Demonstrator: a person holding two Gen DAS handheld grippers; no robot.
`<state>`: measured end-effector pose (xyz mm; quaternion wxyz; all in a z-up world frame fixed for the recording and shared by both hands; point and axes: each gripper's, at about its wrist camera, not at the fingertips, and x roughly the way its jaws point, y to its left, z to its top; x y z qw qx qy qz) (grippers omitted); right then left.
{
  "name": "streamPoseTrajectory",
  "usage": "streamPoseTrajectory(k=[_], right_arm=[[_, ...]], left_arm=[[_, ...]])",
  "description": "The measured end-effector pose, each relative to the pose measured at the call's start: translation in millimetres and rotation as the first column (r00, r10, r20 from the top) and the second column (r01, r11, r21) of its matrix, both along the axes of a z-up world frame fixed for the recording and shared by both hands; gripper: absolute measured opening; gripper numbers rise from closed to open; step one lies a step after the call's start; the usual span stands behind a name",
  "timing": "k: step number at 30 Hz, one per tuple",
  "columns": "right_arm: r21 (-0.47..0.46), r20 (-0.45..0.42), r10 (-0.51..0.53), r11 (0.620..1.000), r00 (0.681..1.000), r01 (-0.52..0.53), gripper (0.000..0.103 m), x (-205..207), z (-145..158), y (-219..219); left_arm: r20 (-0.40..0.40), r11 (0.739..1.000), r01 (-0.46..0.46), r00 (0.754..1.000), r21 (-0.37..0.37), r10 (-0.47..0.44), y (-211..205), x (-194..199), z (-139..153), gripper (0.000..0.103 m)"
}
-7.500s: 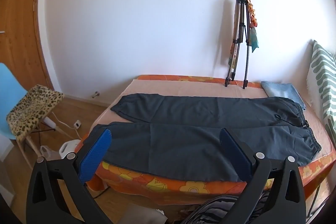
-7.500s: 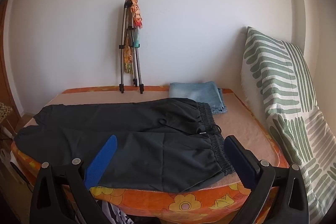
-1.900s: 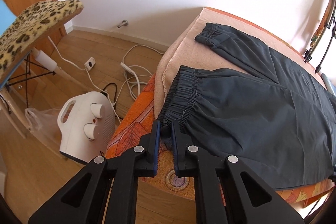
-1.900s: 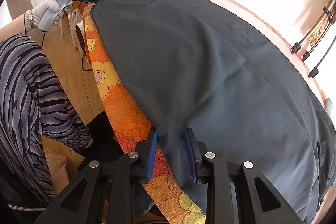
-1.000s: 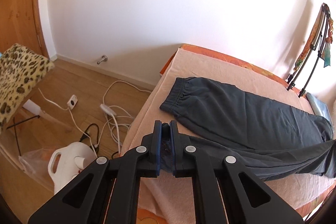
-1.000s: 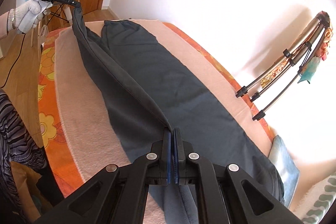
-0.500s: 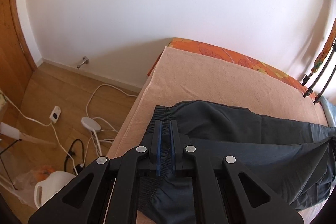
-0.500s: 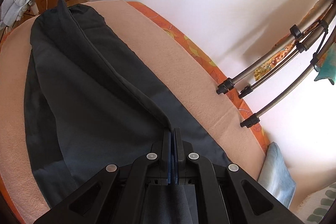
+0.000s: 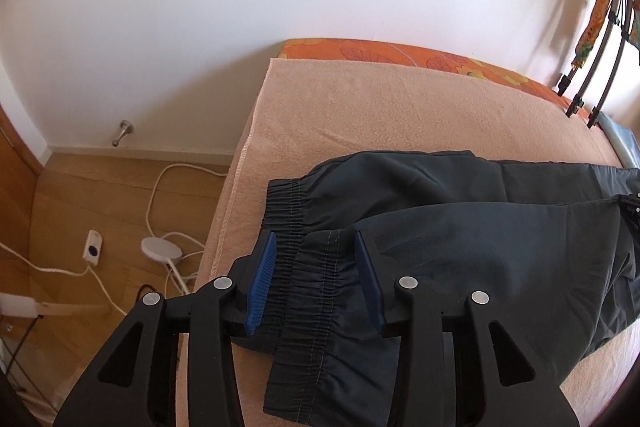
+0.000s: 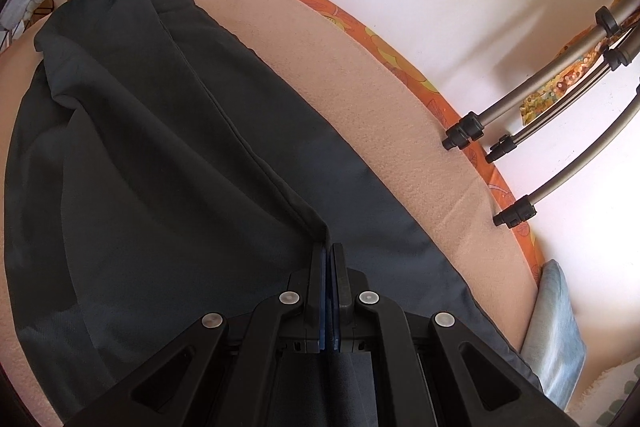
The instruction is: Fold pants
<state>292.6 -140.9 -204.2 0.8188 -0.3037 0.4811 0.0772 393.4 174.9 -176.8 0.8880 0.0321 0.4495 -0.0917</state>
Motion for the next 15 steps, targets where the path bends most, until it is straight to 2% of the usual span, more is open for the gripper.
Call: streamPoseTrajectory(k=[2, 5, 10, 12, 14, 15], right_arm=[[-0.001, -0.004, 0.001, 1.0, 1.0, -0.001, 0.0, -1.2, -1.5, 1.5], [-0.002, -0.011, 0.002, 1.0, 1.0, -0.002, 0.0, -0.9, -3.3, 1.3], [0.016, -0.023, -0.003, 1.0, 1.0, 0.004, 0.0, 3.5, -4.2, -4.1], [0.043, -0.038, -0.011, 0.999, 0.999, 0.012, 0.008, 3.1, -2.7, -7.3], [0.07, -0.044, -0.023, 0.997, 0.999, 0.026, 0.032, 1.1, 0.7, -11.8], [0.083, -0.049, -0.025, 0.996, 0.998, 0.029, 0.035, -0.4, 2.6, -14.0]], left_arm=[[0.0, 1.0, 0.007, 1.0, 0.01, -0.007, -2.4, 1.8, -3.9, 0.039], [0.012, 0.997, 0.031, 0.999, 0.068, -0.032, -11.5, -0.9, -8.8, 0.039], [0.02, 0.99, 0.069, 0.997, 0.125, -0.073, -21.9, -8.0, -18.3, 0.025], [0.031, 0.989, 0.066, 0.997, 0.131, -0.07, -21.5, -9.4, -19.0, 0.025], [0.038, 0.991, 0.057, 0.997, 0.124, -0.062, -19.1, -10.2, -17.8, 0.025], [0.045, 0.99, 0.057, 0.997, 0.13, -0.063, -18.8, -11.8, -16.8, 0.025]])
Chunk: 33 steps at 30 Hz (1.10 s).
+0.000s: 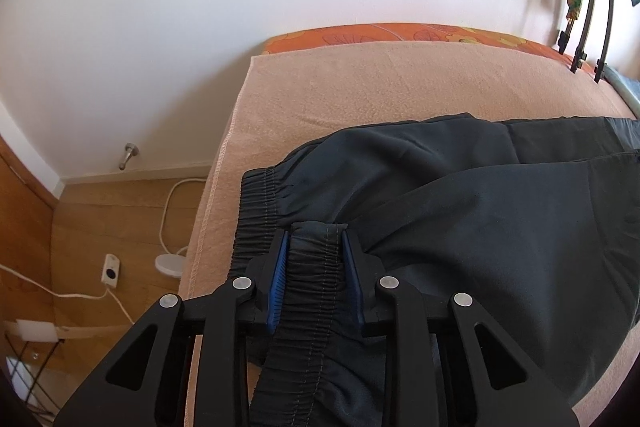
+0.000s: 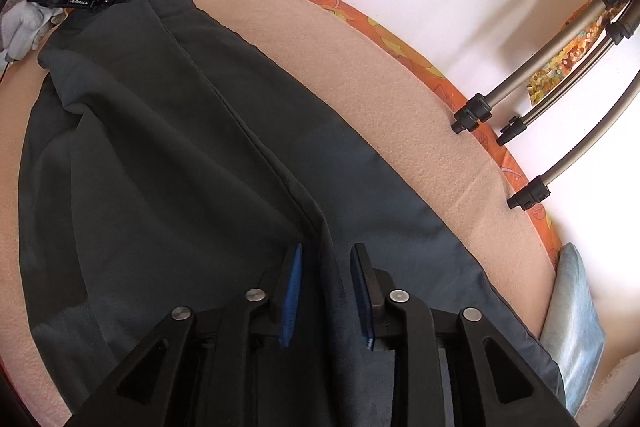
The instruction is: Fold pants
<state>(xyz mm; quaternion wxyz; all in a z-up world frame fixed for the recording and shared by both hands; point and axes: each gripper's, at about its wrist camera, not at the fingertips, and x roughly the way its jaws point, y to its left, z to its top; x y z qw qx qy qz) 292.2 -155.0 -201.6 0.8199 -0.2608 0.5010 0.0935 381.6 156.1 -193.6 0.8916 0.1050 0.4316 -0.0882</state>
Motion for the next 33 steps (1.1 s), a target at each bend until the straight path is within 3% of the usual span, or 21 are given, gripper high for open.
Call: streamPoseTrajectory(k=[2, 6, 9, 11, 14, 19, 22, 27, 33], right_arm=[[0.007, -0.006, -0.006, 1.0, 1.0, 0.006, 0.046, -2.9, 2.7, -4.8], [0.036, -0.051, -0.018, 0.999, 0.999, 0.02, 0.05, -7.9, 3.6, -16.7], [0.062, -0.076, -0.02, 0.998, 0.997, 0.025, 0.037, -11.4, 4.9, -22.2], [0.068, -0.087, -0.027, 0.997, 0.996, 0.033, 0.009, -13.1, 6.0, -24.2], [0.065, -0.054, -0.029, 0.997, 0.998, 0.032, 0.001, -20.5, 16.4, -24.4], [0.121, 0.051, -0.025, 0.992, 0.998, 0.018, 0.0, -46.5, 59.7, -21.3], [0.092, 0.121, -0.003, 0.996, 0.993, -0.008, 0.0, -56.0, 84.5, -14.0], [0.029, 0.17, 0.012, 0.999, 0.985, -0.017, 0.0, -25.8, 101.7, -11.2], [-0.057, 0.093, 0.004, 0.998, 0.996, 0.001, 0.0, 47.0, 57.7, -18.0]], left_arm=[[0.023, 1.0, 0.002, 1.0, 0.015, -0.002, 0.5, -3.6, 2.9, 0.024], [0.067, 1.0, -0.028, 0.997, -0.012, 0.028, 10.0, -10.5, 13.9, 0.024], [0.1, 0.999, -0.04, 0.994, -0.024, 0.043, 15.3, -15.4, 25.4, 0.023], [0.126, 0.999, -0.041, 0.991, -0.025, 0.044, 17.6, -21.0, 35.8, 0.023], [0.183, 0.999, -0.034, 0.982, -0.017, 0.037, 19.4, -34.5, 55.9, 0.023], [0.262, 0.998, -0.042, 0.964, -0.056, 0.055, 31.4, -54.0, 93.6, 0.023], [0.284, 0.998, -0.035, 0.957, -0.061, 0.051, 32.6, -57.0, 112.7, 0.023], [0.217, 0.997, -0.033, 0.975, -0.069, 0.048, 30.3, -23.8, 109.9, 0.023], [0.077, 0.998, -0.058, 0.995, -0.003, 0.059, 14.5, 32.9, 63.7, 0.023]])
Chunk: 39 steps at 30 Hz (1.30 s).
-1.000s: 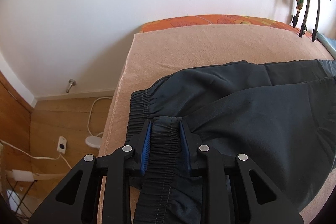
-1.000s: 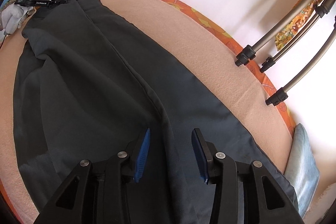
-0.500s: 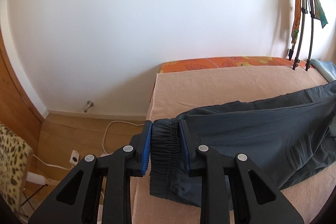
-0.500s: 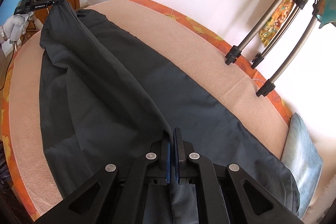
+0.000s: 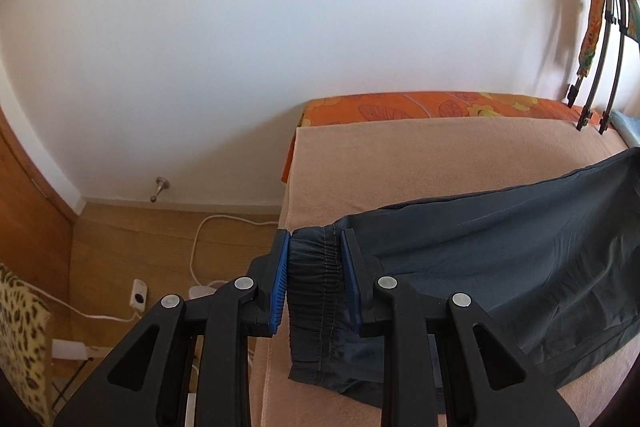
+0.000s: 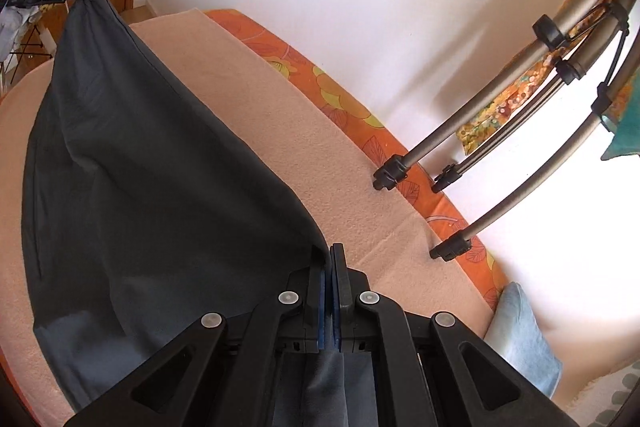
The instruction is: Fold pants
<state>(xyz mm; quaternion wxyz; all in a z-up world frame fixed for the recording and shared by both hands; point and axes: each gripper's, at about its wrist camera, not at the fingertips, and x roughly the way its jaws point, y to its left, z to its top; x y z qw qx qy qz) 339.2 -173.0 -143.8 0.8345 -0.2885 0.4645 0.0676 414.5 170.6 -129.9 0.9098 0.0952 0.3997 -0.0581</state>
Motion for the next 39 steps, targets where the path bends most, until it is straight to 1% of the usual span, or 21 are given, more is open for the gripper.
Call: streamPoseTrajectory(k=[2, 4, 6, 10, 12, 13, 14, 16, 18, 21, 23, 25, 28, 31, 32, 35, 37, 39], right_arm=[[-0.01, -0.044, 0.006, 1.0, 0.999, -0.007, 0.0, 15.1, -19.1, 0.5], [-0.022, -0.074, 0.011, 1.0, 0.997, -0.013, 0.0, 24.2, -36.0, 2.5], [-0.027, -0.094, 0.013, 1.0, 0.996, -0.015, 0.0, 30.5, -48.4, 1.8], [-0.044, -0.099, -0.01, 0.999, 0.995, 0.006, 0.0, 38.4, -64.4, 0.9], [-0.04, -0.101, -0.02, 0.999, 0.995, 0.016, 0.001, 38.5, -67.3, -0.9], [-0.032, -0.104, -0.022, 0.999, 0.994, 0.019, 0.009, 39.1, -67.3, -2.4], [-0.028, -0.099, -0.028, 0.999, 0.995, 0.025, 0.02, 38.4, -65.4, -3.8], [0.014, -0.091, -0.039, 0.999, 0.995, 0.04, 0.032, 36.6, -57.1, -8.8], [0.069, -0.07, -0.06, 0.996, 0.996, 0.064, 0.034, 31.1, -43.1, -15.2], [0.13, -0.026, -0.079, 0.988, 0.997, 0.082, 0.035, 13.4, -17.7, -25.1], [0.169, -0.002, -0.099, 0.981, 0.995, 0.098, 0.037, -2.3, 0.1, -33.4], [0.202, 0.025, -0.119, 0.973, 0.993, 0.111, 0.038, -21.1, 18.9, -43.0], [0.233, 0.055, -0.14, 0.964, 0.989, 0.124, 0.039, -55.0, 45.4, -57.9], [0.263, 0.082, -0.167, 0.954, 0.983, 0.141, 0.039, -96.3, 69.6, -75.7], [0.269, 0.089, -0.18, 0.951, 0.98, 0.15, 0.039, -111.6, 76.2, -81.6], [0.289, 0.099, -0.224, 0.939, 0.97, 0.187, 0.04, -159.9, 88.9, -105.8], [0.299, 0.09, -0.259, 0.928, 0.962, 0.222, 0.041, -192.5, 89.3, -122.9], [0.277, 0.076, -0.291, 0.925, 0.954, 0.26, 0.041, -225.0, 85.3, -137.7]], left_arm=[[-0.04, 1.0, -0.009, 0.999, 0.0, 0.009, 0.0, 12.2, -13.9, 0.023], [-0.051, 1.0, -0.028, 0.998, 0.007, 0.029, 2.4, 21.6, -22.6, 0.024], [-0.061, 0.998, -0.07, 0.996, 0.006, 0.07, 6.8, 31.0, -27.5, 0.027], [-0.041, 0.987, -0.148, 0.988, 0.065, 0.15, 15.9, 38.5, -25.3, 0.027], [-0.023, 0.984, -0.167, 0.985, 0.058, 0.169, 20.4, 32.6, -17.2, 0.027], [-0.012, 0.986, -0.16, 0.987, 0.051, 0.161, 19.9, 27.5, -12.1, 0.027], [-0.001, 0.987, -0.15, 0.989, 0.055, 0.15, 17.1, 21.6, -6.6, 0.027], [0.024, 0.991, -0.116, 0.993, 0.068, 0.115, 8.1, 8.9, 5.1, 0.027], [0.037, 0.996, -0.074, 0.997, 0.042, 0.072, -2.3, -4.4, 17.9, 0.027], [0.058, 1.0, 0.005, 0.998, 0.003, -0.005, -29.7, -26.1, 35.6, 0.027], [0.068, 0.997, 0.077, 0.995, -0.031, -0.075, -53.1, -43.6, 44.6, 0.027], [0.073, 0.987, 0.151, 0.986, -0.048, -0.147, -80.7, -62.5, 51.2, 0.027], [0.072, 0.96, 0.27, 0.962, -0.075, -0.264, -125.1, -87.9, 58.8, 0.027], [0.065, 0.919, 0.376, 0.926, -0.119, -0.371, -170.7, -112.1, 62.3, 0.029], [0.058, 0.901, 0.413, 0.911, -0.134, -0.409, -186.2, -119.4, 62.5, 0.032], [0.042, 0.844, 0.514, 0.857, -0.153, -0.514, -233.3, -143.5, 60.7, 0.033], [0.025, 0.806, 0.567, 0.82, -0.166, -0.572, -263.4, -159.2, 56.7, 0.033], [0.005, 0.768, 0.617, 0.78, -0.171, -0.626, -292.9, -177.2, 54.1, 0.033]])
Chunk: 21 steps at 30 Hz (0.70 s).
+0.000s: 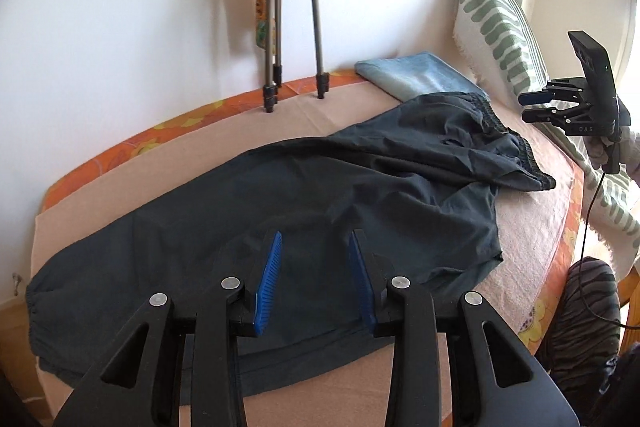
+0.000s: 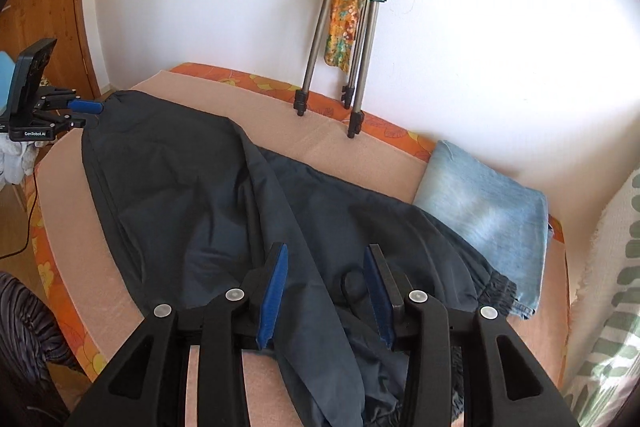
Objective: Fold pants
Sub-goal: 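Move the right tool to the elastic leg cuff and grasp it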
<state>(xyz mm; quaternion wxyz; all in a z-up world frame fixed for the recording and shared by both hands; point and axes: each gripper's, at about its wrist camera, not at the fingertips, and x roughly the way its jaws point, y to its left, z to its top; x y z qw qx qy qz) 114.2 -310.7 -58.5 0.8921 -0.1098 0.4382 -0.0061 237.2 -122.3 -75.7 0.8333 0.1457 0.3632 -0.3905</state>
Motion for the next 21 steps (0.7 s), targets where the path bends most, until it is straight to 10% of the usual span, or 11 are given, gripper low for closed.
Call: streamPoseTrajectory(k=[21], right_arm=[[0.029, -0.072, 0.043, 0.999, 0.996, -0.041, 0.059, -147.7, -48.9, -33.1]], left_arm=[[-0.084, 0.91, 0.357, 0.934, 0.212, -0.347, -187.4, -123.9, -65.8, 0.051]])
